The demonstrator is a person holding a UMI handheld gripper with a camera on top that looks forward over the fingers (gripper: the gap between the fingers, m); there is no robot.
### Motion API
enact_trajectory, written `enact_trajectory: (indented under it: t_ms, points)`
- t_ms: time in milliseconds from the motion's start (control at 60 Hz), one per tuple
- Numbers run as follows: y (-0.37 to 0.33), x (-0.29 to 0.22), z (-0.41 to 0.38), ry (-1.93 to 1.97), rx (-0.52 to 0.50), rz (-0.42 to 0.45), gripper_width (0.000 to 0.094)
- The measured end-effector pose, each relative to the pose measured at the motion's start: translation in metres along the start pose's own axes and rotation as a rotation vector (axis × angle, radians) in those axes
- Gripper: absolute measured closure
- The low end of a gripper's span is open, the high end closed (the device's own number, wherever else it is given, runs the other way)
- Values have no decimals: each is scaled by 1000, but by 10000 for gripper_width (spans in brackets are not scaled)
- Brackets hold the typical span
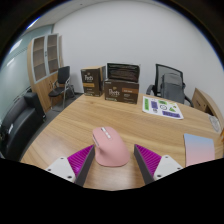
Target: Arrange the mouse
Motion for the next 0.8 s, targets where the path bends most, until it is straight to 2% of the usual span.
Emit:
enact_trajectory:
  t_ms: [100, 267, 333, 400, 633, 750, 800]
  points:
    - [26, 2, 6, 24, -15, -15, 103]
    - [54, -9, 18, 24, -6, 19, 135]
    - [64, -12, 22, 25, 3, 30, 197]
    - [69, -14, 27, 21, 23, 32, 350]
    - [68, -12, 30, 41, 49, 23, 487]
    - [61, -21, 23, 115, -22, -24, 514]
    - [49, -49, 27, 101, -54, 22, 512]
Point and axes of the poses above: the point between the fingertips, and its own axes, seen from behind it with the camera up: z to the right, x down, y forward, the way the camera looks, the point moved 4 cm from there along -y, backward, against the way the camera looks, and after that the axes turned 14 degrees about z, right-handed, at the moved point
